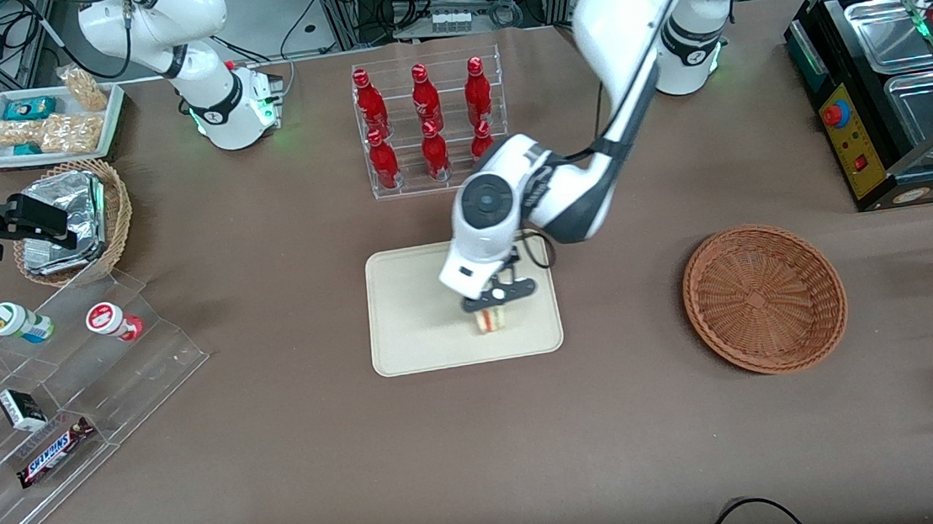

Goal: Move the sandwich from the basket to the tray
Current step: 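Carry the sandwich over the cream tray and lower it, then set the sandwich upright on the tray and open the left gripper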

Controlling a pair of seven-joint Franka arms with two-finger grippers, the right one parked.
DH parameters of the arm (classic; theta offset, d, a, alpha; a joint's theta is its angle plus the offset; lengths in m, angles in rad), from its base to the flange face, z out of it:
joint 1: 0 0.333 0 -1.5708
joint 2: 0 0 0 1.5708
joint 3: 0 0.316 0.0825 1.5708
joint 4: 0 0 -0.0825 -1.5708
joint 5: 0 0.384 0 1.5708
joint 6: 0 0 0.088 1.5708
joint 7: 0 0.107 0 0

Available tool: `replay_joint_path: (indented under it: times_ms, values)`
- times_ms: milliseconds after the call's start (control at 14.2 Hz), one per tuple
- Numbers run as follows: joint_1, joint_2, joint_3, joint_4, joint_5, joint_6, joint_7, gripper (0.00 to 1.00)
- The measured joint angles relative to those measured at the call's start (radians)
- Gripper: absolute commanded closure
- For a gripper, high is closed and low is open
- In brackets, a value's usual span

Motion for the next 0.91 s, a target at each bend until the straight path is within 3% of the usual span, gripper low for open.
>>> replay_joint_path:
  times_ms: [351, 421, 491, 561, 912]
  values:
    - [-0.049, 0.089, 0.0, 0.085, 0.003, 0.0, -0.019, 0.94]
    - [-0.05, 0.096, 0.0, 0.089, 0.003, 0.0, -0.019, 0.8]
    - [-0.05, 0.099, 0.001, 0.09, 0.004, 0.001, -0.019, 0.36]
    - [-0.05, 0.1, 0.001, 0.09, 0.004, 0.002, -0.019, 0.0]
    - [-0.048, 0.084, 0.012, 0.115, 0.017, -0.012, -0.019, 0.0]
